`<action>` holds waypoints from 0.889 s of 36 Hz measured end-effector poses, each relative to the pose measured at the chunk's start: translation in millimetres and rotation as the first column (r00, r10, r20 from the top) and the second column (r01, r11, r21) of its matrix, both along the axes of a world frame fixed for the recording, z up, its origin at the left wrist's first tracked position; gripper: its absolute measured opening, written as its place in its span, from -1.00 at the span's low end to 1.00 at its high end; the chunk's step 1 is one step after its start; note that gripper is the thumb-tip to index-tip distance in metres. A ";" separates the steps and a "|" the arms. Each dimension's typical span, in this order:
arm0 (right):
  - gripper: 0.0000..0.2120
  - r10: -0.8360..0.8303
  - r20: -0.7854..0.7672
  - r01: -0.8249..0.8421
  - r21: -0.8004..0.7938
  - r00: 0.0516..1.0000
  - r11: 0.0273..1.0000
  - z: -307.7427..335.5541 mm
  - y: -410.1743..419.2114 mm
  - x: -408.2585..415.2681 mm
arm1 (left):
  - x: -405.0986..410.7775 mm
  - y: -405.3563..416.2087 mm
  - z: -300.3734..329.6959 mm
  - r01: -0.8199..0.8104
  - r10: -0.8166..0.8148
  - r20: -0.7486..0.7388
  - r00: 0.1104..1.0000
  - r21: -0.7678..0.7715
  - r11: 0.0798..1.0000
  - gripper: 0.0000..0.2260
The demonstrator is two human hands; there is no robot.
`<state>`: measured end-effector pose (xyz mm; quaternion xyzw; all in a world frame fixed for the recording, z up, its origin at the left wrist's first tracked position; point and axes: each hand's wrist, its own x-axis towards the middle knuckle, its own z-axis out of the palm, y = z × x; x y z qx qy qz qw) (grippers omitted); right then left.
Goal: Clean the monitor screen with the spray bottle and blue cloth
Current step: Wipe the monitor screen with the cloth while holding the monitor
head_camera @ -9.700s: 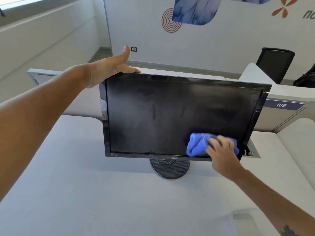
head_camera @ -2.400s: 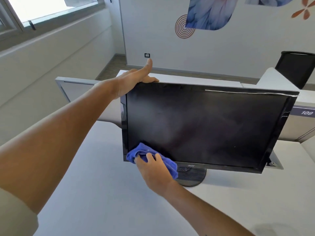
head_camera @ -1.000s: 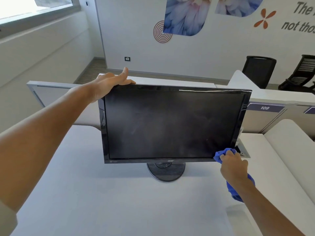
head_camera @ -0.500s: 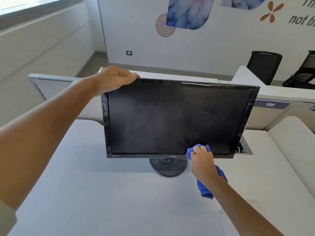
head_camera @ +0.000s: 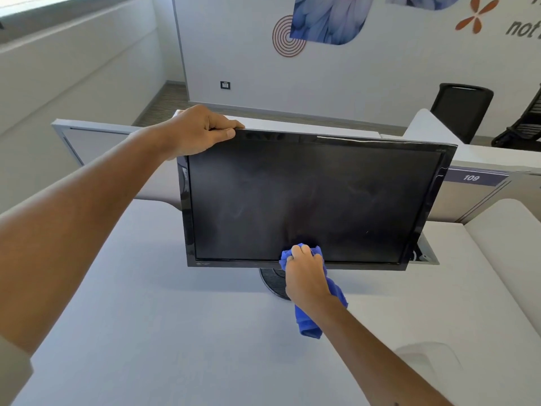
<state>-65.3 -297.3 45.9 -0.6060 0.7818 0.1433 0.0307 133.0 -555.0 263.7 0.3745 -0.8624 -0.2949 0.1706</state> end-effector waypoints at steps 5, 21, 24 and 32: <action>-0.75 0.012 0.064 -0.009 -0.036 0.998 0.999 0.2 -9.8 13.0 | -0.2 -1.2 -0.8 0.003 -0.003 -0.009 1.000 0.005 1.000 -0.70; -0.77 0.061 0.137 -0.052 -0.074 0.989 0.996 12.6 -13.3 31.3 | -0.4 0.5 -0.9 0.014 -0.014 -0.022 1.000 0.009 1.000 -0.70; -0.78 0.089 0.115 -0.080 -0.078 0.989 0.994 10.5 -14.7 41.0 | 0.9 -2.1 -3.4 0.009 -0.009 -0.024 1.000 0.009 1.000 -0.70; -0.84 0.157 0.150 -0.135 -0.147 0.976 0.980 7.7 -27.7 80.9 | 1.7 -3.8 -3.7 0.000 0.001 -0.028 1.000 0.035 0.999 -0.69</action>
